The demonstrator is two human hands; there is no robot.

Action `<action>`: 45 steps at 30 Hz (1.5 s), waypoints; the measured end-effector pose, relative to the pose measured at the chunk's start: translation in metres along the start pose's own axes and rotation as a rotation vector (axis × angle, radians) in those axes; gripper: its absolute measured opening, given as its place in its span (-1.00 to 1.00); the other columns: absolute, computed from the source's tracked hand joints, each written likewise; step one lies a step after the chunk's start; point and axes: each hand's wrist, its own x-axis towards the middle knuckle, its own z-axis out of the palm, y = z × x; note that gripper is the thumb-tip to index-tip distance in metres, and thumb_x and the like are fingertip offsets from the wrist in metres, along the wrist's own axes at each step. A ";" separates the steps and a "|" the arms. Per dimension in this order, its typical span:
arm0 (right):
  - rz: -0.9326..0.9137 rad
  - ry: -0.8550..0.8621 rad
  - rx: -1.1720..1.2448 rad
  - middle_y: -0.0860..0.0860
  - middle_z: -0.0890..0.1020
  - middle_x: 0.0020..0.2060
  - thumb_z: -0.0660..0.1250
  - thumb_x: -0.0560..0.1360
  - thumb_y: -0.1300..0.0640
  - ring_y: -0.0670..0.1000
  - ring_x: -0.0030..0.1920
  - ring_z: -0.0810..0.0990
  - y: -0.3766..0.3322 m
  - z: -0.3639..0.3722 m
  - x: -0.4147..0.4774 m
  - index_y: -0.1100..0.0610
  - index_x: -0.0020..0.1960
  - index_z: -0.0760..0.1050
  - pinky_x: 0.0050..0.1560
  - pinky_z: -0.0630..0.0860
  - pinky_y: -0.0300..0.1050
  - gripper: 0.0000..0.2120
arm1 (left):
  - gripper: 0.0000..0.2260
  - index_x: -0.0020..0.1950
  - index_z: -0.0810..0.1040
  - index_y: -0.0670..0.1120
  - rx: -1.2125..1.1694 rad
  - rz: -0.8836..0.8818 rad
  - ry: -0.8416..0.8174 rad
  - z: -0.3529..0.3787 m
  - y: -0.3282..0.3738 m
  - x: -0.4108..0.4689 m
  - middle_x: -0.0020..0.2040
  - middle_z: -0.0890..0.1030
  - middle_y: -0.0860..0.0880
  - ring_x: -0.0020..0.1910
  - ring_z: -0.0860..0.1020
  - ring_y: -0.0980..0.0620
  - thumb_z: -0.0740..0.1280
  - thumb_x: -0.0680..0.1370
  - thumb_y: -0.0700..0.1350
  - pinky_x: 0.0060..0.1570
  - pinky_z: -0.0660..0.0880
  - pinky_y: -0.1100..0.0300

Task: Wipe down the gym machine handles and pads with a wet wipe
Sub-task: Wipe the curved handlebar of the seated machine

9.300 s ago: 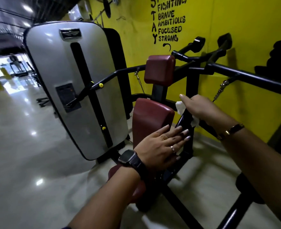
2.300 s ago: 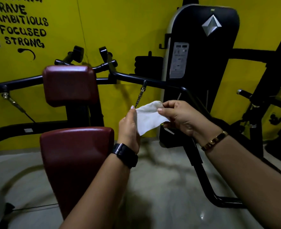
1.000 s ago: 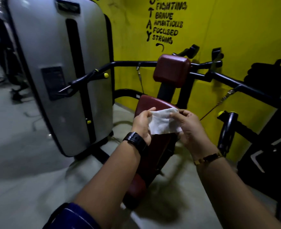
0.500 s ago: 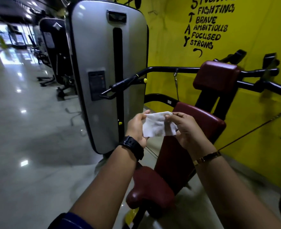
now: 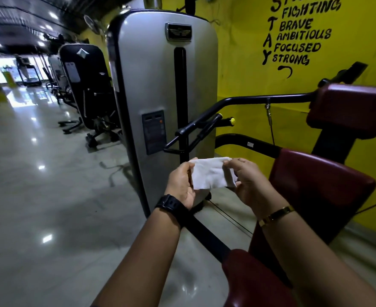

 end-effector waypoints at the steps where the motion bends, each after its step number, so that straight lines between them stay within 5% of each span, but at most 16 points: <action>1: 0.006 -0.001 0.016 0.06 0.50 -0.17 0.27 0.50 0.31 -0.04 -0.10 0.53 0.004 0.007 0.006 0.12 -0.17 0.44 -0.36 0.48 -0.31 -0.87 | -0.81 -0.03 0.58 -0.22 0.013 0.001 -0.002 -0.005 0.005 0.005 -0.38 0.66 -0.06 -0.46 0.62 0.07 0.18 0.62 -0.25 -0.49 0.52 0.29; 4: 0.028 -0.002 0.065 0.09 0.49 -0.08 0.28 0.49 0.32 -0.01 0.02 0.52 0.012 0.027 0.022 0.12 -0.18 0.44 -0.33 0.50 -0.31 -0.86 | -0.78 -0.15 0.56 -0.22 0.015 -0.026 -0.035 -0.020 0.019 0.023 -0.45 0.63 -0.09 -0.54 0.59 0.04 0.19 0.63 -0.26 -0.57 0.49 0.31; 8: 0.049 -0.013 0.073 0.13 0.53 -0.03 0.28 0.49 0.34 -0.03 -0.08 0.55 0.015 0.044 0.046 0.15 -0.15 0.45 -0.31 0.47 -0.30 -0.88 | -0.76 0.13 0.59 -0.24 -0.011 -0.005 0.010 -0.035 0.028 0.051 -0.38 0.66 -0.10 -0.48 0.62 0.04 0.15 0.60 -0.32 -0.54 0.50 0.28; 12: 0.068 0.013 0.104 0.21 0.58 0.11 0.29 0.47 0.35 0.05 0.11 0.58 0.021 0.056 0.074 0.21 0.02 0.50 -0.29 0.50 -0.28 -0.84 | -0.74 0.15 0.60 -0.22 -0.005 -0.012 0.014 -0.045 0.033 0.080 -0.27 0.66 -0.13 -0.44 0.63 0.06 0.15 0.59 -0.32 -0.50 0.51 0.28; 14: 0.081 0.022 0.123 0.18 0.60 0.03 0.28 0.47 0.35 0.02 0.04 0.60 0.022 0.061 0.087 0.23 0.06 0.51 -0.36 0.47 -0.32 -0.82 | -0.77 0.11 0.61 -0.24 -0.005 -0.005 0.011 -0.047 0.036 0.095 -0.23 0.64 -0.14 -0.44 0.61 0.08 0.17 0.59 -0.33 -0.48 0.52 0.29; 18: 0.117 0.011 0.074 0.03 0.62 -0.40 0.22 0.48 0.32 -0.09 -0.45 0.58 0.024 0.067 0.114 0.23 -0.06 0.54 -0.29 0.50 -0.21 -0.86 | -0.76 0.12 0.60 -0.25 0.051 0.026 -0.016 -0.051 0.040 0.133 -0.14 0.65 -0.15 -0.31 0.63 0.06 0.17 0.58 -0.38 -0.35 0.57 0.28; 24: 0.181 0.042 0.265 0.10 0.53 -0.18 0.19 0.39 0.25 0.06 -0.24 0.57 0.015 0.054 0.175 0.18 0.08 0.45 -0.27 0.60 -0.13 -0.73 | -0.78 0.08 0.58 -0.16 0.127 0.036 -0.140 -0.032 0.042 0.202 -0.11 0.68 -0.10 -0.22 0.66 0.06 0.17 0.62 -0.35 -0.17 0.60 0.25; 27: 0.186 -0.018 0.418 0.16 0.53 -0.15 0.20 0.27 0.22 0.13 -0.20 0.60 0.009 0.044 0.191 0.24 0.05 0.44 -0.20 0.65 0.02 -0.65 | -0.74 0.27 0.53 -0.14 0.473 0.258 -0.108 -0.035 0.027 0.237 0.14 0.60 -0.04 0.17 0.58 -0.01 0.19 0.63 -0.31 0.09 0.52 0.25; 30: 0.126 0.004 0.478 0.23 0.64 -0.17 0.18 0.26 0.21 0.17 -0.22 0.67 -0.004 0.035 0.217 0.33 0.00 0.48 -0.19 0.64 0.10 -0.64 | -0.54 0.54 0.25 -0.10 1.094 0.574 -0.295 -0.038 0.013 0.280 0.47 0.32 0.05 0.51 0.22 0.06 0.20 0.64 -0.23 0.46 0.18 0.19; 33: 0.062 0.035 0.532 0.19 0.64 -0.27 0.16 0.29 0.21 0.15 -0.28 0.68 -0.015 0.031 0.244 0.30 -0.16 0.52 -0.29 0.63 0.10 -0.76 | -0.45 0.58 -0.15 -0.10 1.627 0.802 -0.418 -0.032 0.005 0.321 0.58 -0.15 -0.04 0.58 -0.16 0.00 -0.02 0.63 -0.03 0.49 -0.23 0.16; 35: 0.040 0.041 0.539 0.23 0.67 -0.13 0.16 0.40 0.18 0.17 -0.14 0.70 -0.019 0.028 0.262 0.33 -0.11 0.58 -0.18 0.63 0.16 -0.71 | -0.40 0.50 -0.28 -0.09 1.775 0.898 -0.430 -0.032 -0.004 0.340 0.52 -0.26 -0.04 0.54 -0.24 -0.03 -0.18 0.52 0.07 0.47 -0.27 0.12; 38: 0.005 0.035 0.538 0.27 0.58 0.17 0.42 0.33 0.09 0.20 0.13 0.61 -0.014 0.028 0.277 0.31 0.23 0.50 0.06 0.59 0.15 -0.47 | -0.34 0.54 -0.14 -0.17 1.815 0.984 -0.393 -0.037 -0.013 0.361 0.55 -0.10 -0.14 0.54 -0.08 -0.09 0.02 0.51 -0.01 0.50 0.01 -0.06; 41: -0.113 0.067 0.437 0.31 0.51 0.21 0.56 0.25 0.24 0.07 -0.02 0.62 -0.004 0.028 0.292 0.44 0.32 0.38 -0.13 0.59 -0.15 -0.27 | -0.37 0.52 0.14 -0.23 1.749 1.184 -0.370 -0.041 -0.019 0.377 0.49 0.31 -0.23 0.46 0.33 -0.17 0.09 0.45 -0.09 0.38 0.30 -0.12; 43: -0.263 0.155 0.302 0.33 0.51 0.08 0.34 0.40 0.40 -0.03 -0.26 0.60 0.000 0.034 0.299 0.52 0.30 0.33 -0.29 0.53 -0.26 -0.49 | -0.42 0.50 0.17 -0.24 1.659 1.241 -0.354 -0.043 -0.025 0.380 0.45 0.37 -0.26 0.43 0.37 -0.18 0.11 0.47 -0.15 0.41 0.29 -0.04; 45: -0.384 0.284 0.170 0.20 0.53 -0.09 0.29 0.39 0.41 -0.06 -0.32 0.56 0.003 0.039 0.302 0.38 0.15 0.40 -0.33 0.48 -0.24 -0.67 | -0.45 0.48 0.20 -0.27 1.591 1.273 -0.337 -0.048 -0.033 0.381 0.44 0.38 -0.28 0.42 0.39 -0.18 0.15 0.49 -0.20 0.42 0.27 -0.02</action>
